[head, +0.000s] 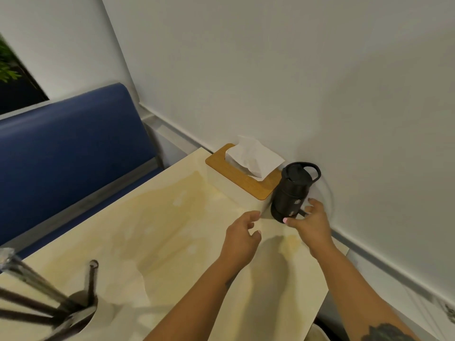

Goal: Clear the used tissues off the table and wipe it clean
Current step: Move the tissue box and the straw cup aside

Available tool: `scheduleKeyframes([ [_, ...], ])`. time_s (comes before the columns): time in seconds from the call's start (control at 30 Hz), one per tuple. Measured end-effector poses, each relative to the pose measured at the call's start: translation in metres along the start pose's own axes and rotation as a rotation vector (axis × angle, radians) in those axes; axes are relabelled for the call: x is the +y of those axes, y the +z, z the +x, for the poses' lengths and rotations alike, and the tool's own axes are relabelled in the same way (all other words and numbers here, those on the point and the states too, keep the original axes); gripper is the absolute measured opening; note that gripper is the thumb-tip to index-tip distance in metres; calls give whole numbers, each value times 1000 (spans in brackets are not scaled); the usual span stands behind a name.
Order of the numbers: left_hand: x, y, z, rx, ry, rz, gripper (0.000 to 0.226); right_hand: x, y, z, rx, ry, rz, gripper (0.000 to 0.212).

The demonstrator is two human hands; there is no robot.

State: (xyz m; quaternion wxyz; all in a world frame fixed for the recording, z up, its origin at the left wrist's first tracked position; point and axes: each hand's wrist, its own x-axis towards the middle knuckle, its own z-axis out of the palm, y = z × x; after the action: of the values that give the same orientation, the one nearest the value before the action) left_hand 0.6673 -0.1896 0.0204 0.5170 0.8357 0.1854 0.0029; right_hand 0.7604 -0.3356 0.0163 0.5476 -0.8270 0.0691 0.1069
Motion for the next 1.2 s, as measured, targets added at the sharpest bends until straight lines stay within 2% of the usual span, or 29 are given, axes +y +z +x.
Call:
scheduleKeyframes([
  [0.1, -11, -9, -29, 44, 1, -14, 41, 2, 6, -28, 79, -24, -46, 77],
  [0.2, -22, -21, -64, 61, -1, -56, 39, 1, 16, -60, 52, -41, -75, 70],
  [0.47, -74, -64, -166, 122, -46, -103, 38, -6, 63, -160, -162, -92, -89, 65],
  [0.73, -141, -120, -247, 277, -172, -128, 38, -2, 131, -241, -451, -130, -156, 70],
  [0.97, -177, -172, -263, 468, -265, -189, 36, -11, 189, -266, -585, -217, -264, 78],
  [1.13, -185, -199, -245, 524, -317, -128, 64, -19, 216, -262, -645, -249, -345, 81],
  [1.2, -182, -207, -235, 539, -276, -139, 65, -21, 226, -259, -681, -254, -380, 84],
])
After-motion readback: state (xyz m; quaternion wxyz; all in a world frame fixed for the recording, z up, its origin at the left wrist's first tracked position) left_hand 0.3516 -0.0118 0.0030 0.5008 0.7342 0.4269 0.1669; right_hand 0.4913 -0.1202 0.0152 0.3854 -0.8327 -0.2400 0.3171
